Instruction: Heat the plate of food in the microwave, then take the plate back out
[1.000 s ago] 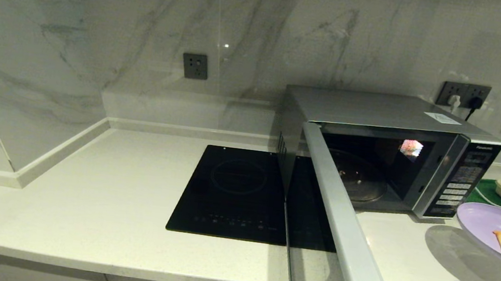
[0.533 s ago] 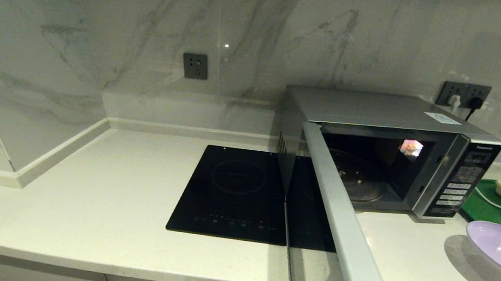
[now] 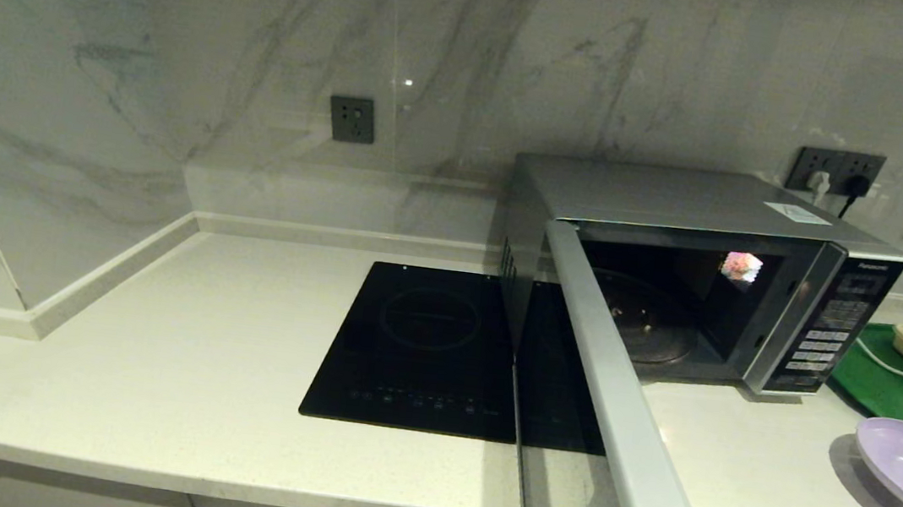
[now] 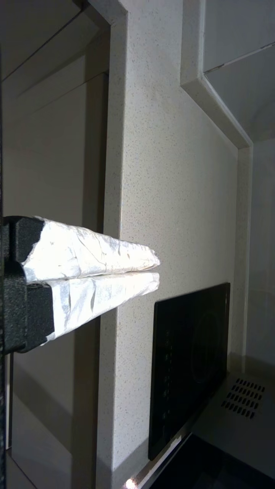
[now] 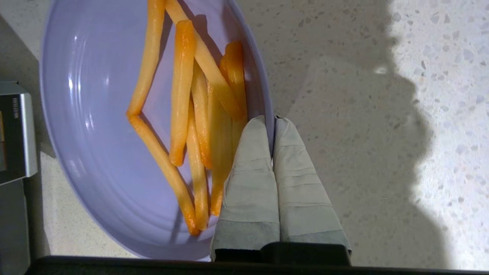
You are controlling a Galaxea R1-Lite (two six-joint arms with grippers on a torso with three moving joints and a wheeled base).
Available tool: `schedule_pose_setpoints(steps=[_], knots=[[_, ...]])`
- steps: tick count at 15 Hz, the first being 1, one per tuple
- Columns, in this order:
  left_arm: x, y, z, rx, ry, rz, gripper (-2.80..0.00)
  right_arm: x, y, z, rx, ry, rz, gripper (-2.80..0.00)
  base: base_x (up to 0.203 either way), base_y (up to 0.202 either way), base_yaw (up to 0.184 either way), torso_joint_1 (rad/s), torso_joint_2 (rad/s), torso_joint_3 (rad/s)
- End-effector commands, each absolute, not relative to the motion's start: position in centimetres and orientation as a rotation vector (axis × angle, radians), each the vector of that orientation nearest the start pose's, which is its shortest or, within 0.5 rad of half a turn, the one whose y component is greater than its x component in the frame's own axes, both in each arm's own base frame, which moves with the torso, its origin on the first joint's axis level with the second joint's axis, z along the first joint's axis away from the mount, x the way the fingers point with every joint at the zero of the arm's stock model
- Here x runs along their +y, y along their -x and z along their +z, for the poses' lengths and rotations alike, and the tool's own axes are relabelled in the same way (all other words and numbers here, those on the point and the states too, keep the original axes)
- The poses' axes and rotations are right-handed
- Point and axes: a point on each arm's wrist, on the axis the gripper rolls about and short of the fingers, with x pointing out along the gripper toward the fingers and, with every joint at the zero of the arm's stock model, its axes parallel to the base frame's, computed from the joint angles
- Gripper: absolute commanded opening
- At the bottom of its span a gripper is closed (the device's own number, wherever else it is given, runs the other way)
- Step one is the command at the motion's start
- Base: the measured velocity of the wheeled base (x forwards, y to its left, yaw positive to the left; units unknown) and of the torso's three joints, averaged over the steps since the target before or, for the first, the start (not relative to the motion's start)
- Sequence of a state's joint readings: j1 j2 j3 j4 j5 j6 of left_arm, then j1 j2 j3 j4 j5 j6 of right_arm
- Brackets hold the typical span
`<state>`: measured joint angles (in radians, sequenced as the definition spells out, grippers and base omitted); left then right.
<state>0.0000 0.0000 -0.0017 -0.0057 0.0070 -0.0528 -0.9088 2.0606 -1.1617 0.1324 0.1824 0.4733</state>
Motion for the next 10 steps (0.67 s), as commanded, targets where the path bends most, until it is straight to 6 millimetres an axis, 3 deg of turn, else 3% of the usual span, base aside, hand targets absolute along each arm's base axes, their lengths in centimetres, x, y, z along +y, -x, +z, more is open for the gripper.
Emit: schedule_pose_setpoints(steps=[1, 8, 9, 10], knots=[[0.0, 2.3, 7.7, -0.008, 0.054, 0.009, -2.80, -29.0, -22.5, 7.2, 0.753, -0.986, -0.880, -2.80, 0.000, 0.000, 0.000, 0.000, 0.00, 0.000], [0.0, 2.3, 7.7, -0.008, 0.054, 0.007, -2.80, -29.8, -22.8, 5.3, 0.761, -1.000, -0.832, -2.80, 0.000, 0.000, 0.000, 0.000, 0.00, 0.000], [0.0, 2.3, 7.7, -0.008, 0.054, 0.009, -2.80, -30.1, -22.8, 5.2, 0.744, -0.991, -0.834, -0.77, 0.000, 0.000, 0.000, 0.000, 0.00, 0.000], [0.0, 2.3, 7.7, -0.008, 0.054, 0.008, -2.80, -30.2, -22.7, 5.2, 0.735, -0.988, -0.835, 0.00, 0.000, 0.000, 0.000, 0.000, 0.00, 0.000]])
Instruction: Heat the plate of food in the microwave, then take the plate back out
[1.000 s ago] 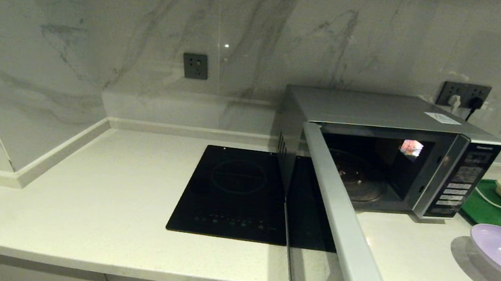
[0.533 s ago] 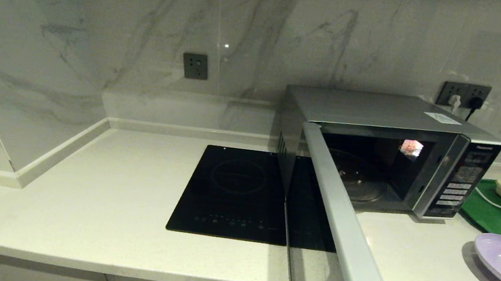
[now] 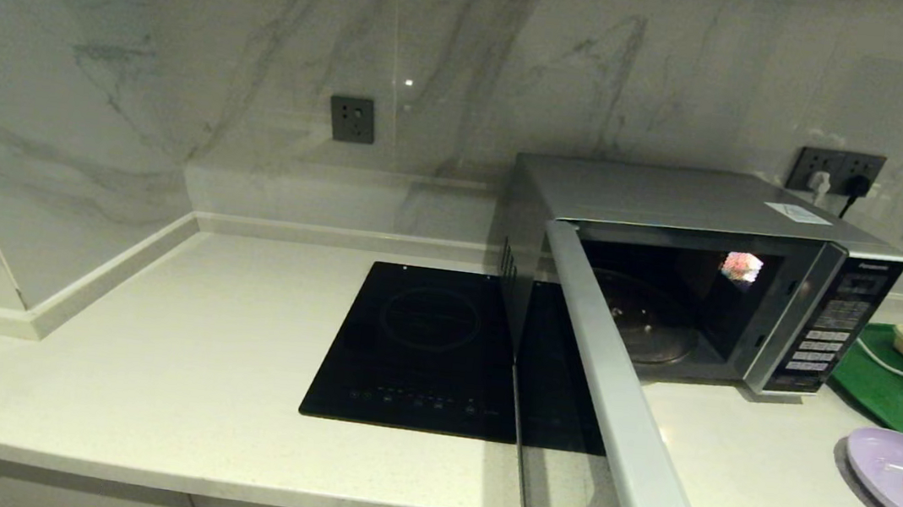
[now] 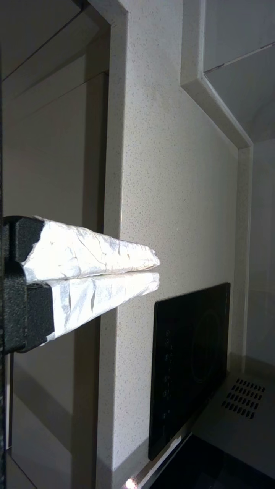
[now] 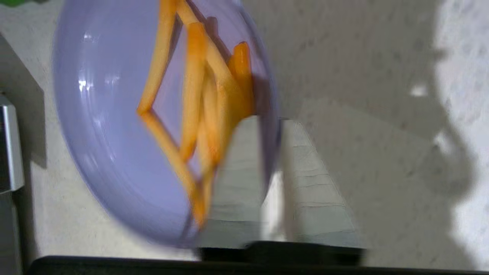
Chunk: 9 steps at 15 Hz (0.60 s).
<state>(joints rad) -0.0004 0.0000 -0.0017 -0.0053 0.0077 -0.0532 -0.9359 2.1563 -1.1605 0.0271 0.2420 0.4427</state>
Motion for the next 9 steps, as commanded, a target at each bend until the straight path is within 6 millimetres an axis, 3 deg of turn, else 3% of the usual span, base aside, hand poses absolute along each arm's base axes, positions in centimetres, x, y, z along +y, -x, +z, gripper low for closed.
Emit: schedule_pose_setpoints(steps=[1, 5, 9], knots=[[0.0, 2.3, 7.7, -0.008, 0.054, 0.008, -2.80, -30.4, -22.4, 5.4, 0.730, -0.984, -0.835, 0.00, 0.000, 0.000, 0.000, 0.000, 0.00, 0.000], [0.0, 2.3, 7.7, -0.008, 0.054, 0.007, -2.80, -30.9, -21.5, 6.6, 0.698, -0.960, -0.844, 0.00, 0.000, 0.000, 0.000, 0.000, 0.00, 0.000], [0.0, 2.3, 7.7, -0.008, 0.054, 0.009, -2.80, -29.2, -20.4, 11.3, 0.655, -0.936, -0.762, 0.00, 0.000, 0.000, 0.000, 0.000, 0.00, 0.000]])
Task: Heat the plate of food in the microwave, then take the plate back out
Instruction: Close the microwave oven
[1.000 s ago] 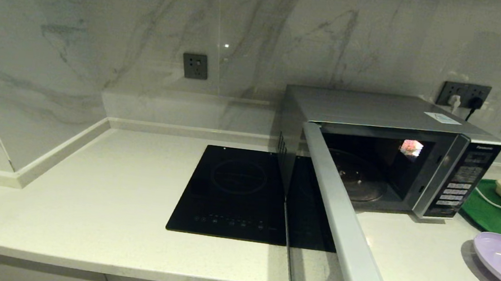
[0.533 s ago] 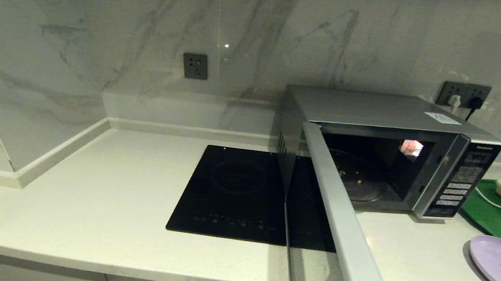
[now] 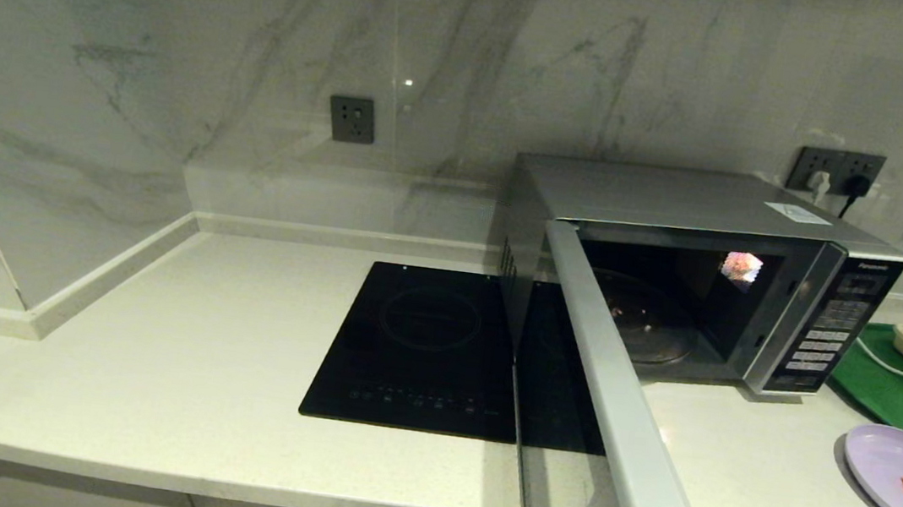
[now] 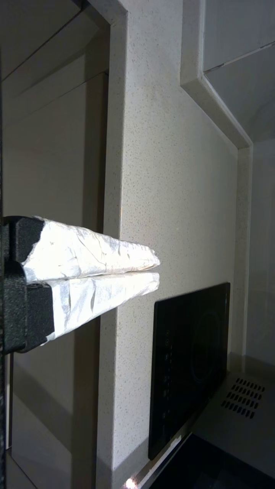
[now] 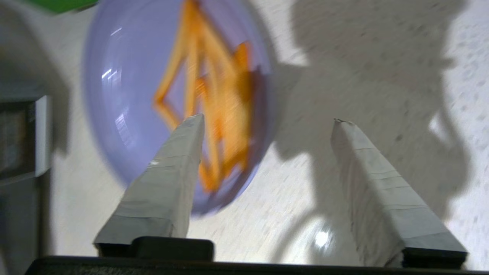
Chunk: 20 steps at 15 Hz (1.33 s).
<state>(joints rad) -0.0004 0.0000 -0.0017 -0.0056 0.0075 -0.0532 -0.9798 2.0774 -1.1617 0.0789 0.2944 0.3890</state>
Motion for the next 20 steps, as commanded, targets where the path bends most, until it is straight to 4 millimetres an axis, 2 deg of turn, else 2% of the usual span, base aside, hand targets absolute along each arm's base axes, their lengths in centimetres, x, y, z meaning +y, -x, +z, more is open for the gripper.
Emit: schedule_pose_setpoints(steps=[1, 3, 4, 7, 11, 13, 15, 18, 20], knots=[[0.0, 2.3, 7.7, -0.008, 0.054, 0.007, -2.80, -28.1, -19.9, 12.7, 0.677, -0.945, -0.704, 0.00, 0.000, 0.000, 0.000, 0.000, 0.00, 0.000], [0.0, 2.3, 7.7, -0.008, 0.054, 0.008, -2.80, -25.8, -19.9, 15.1, 0.791, -0.982, -0.556, 0.00, 0.000, 0.000, 0.000, 0.000, 0.00, 0.000], [0.0, 2.3, 7.7, -0.008, 0.054, 0.007, -2.80, -24.8, -20.5, 16.8, 0.831, -0.967, -0.495, -2.80, 0.000, 0.000, 0.000, 0.000, 0.00, 0.000], [0.0, 2.3, 7.7, -0.008, 0.054, 0.009, -2.80, -21.1, -23.1, 22.3, 0.874, -0.884, -0.340, -2.80, 0.000, 0.000, 0.000, 0.000, 0.00, 0.000], [0.0, 2.3, 7.7, -0.008, 0.054, 0.008, -2.80, -13.7, -25.1, 28.3, 0.929, -0.708, -0.104, -2.80, 0.000, 0.000, 0.000, 0.000, 0.00, 0.000], [0.0, 2.3, 7.7, -0.008, 0.054, 0.007, -2.80, -9.9, -25.3, 29.2, 1.014, -0.612, 0.034, -2.80, 0.000, 0.000, 0.000, 0.000, 0.00, 0.000], [0.0, 2.3, 7.7, -0.008, 0.054, 0.007, -2.80, -5.7, -24.6, 30.6, 1.036, -0.505, 0.174, -2.80, 0.000, 0.000, 0.000, 0.000, 0.00, 0.000], [0.0, 2.3, 7.7, -0.008, 0.054, 0.007, -2.80, -0.8, -23.5, 32.1, 1.028, -0.373, 0.347, -2.80, 0.000, 0.000, 0.000, 0.000, 0.00, 0.000], [0.0, 2.3, 7.7, -0.008, 0.054, 0.007, -2.80, 1.8, -22.8, 33.1, 1.004, -0.285, 0.440, -2.80, 0.000, 0.000, 0.000, 0.000, 0.00, 0.000]])
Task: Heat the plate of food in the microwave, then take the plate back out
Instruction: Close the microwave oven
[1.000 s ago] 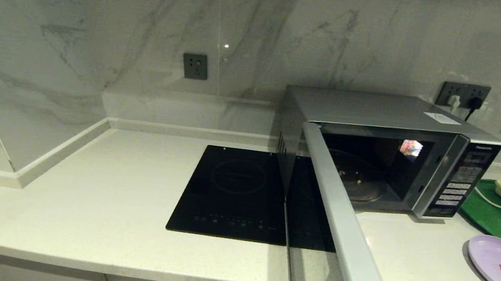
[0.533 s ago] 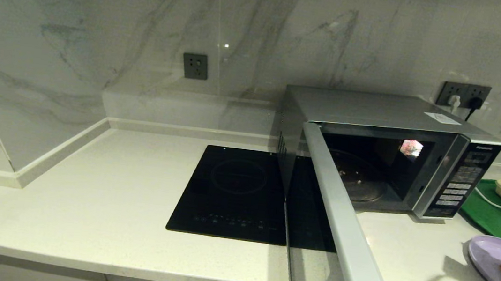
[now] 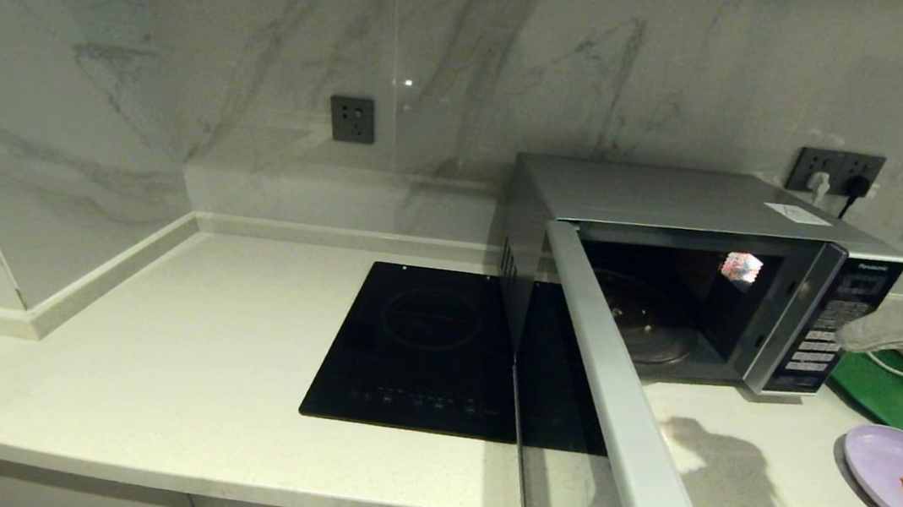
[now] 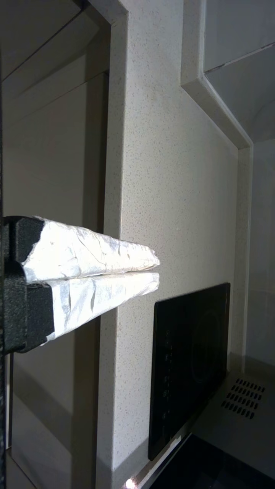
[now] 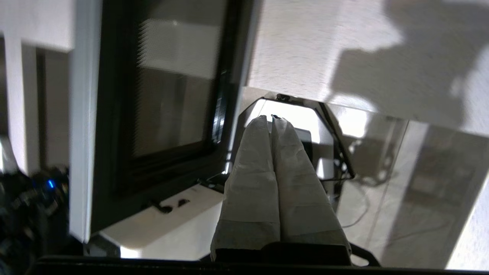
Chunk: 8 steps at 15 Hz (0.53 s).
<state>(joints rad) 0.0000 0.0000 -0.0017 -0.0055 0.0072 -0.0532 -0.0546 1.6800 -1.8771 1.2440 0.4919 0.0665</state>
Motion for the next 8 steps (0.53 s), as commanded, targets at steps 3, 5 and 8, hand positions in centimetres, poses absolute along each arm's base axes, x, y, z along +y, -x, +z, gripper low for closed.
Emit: schedule_pose_setpoints(steps=[3, 5, 8], knots=[[0.0, 2.3, 7.7, -0.008, 0.054, 0.007, -2.80, 5.0, -22.1, 34.0, 0.980, -0.164, 0.520, -2.80, 0.000, 0.000, 0.000, 0.000, 0.00, 0.000], [0.0, 2.3, 7.7, -0.008, 0.054, 0.007, -2.80, 6.9, -21.4, 34.4, 0.966, -0.111, 0.589, -2.80, 0.000, 0.000, 0.000, 0.000, 0.00, 0.000], [0.0, 2.3, 7.7, -0.008, 0.054, 0.007, -2.80, 9.9, -20.4, 34.5, 0.966, -0.011, 0.669, -2.80, 0.000, 0.000, 0.000, 0.000, 0.00, 0.000]])
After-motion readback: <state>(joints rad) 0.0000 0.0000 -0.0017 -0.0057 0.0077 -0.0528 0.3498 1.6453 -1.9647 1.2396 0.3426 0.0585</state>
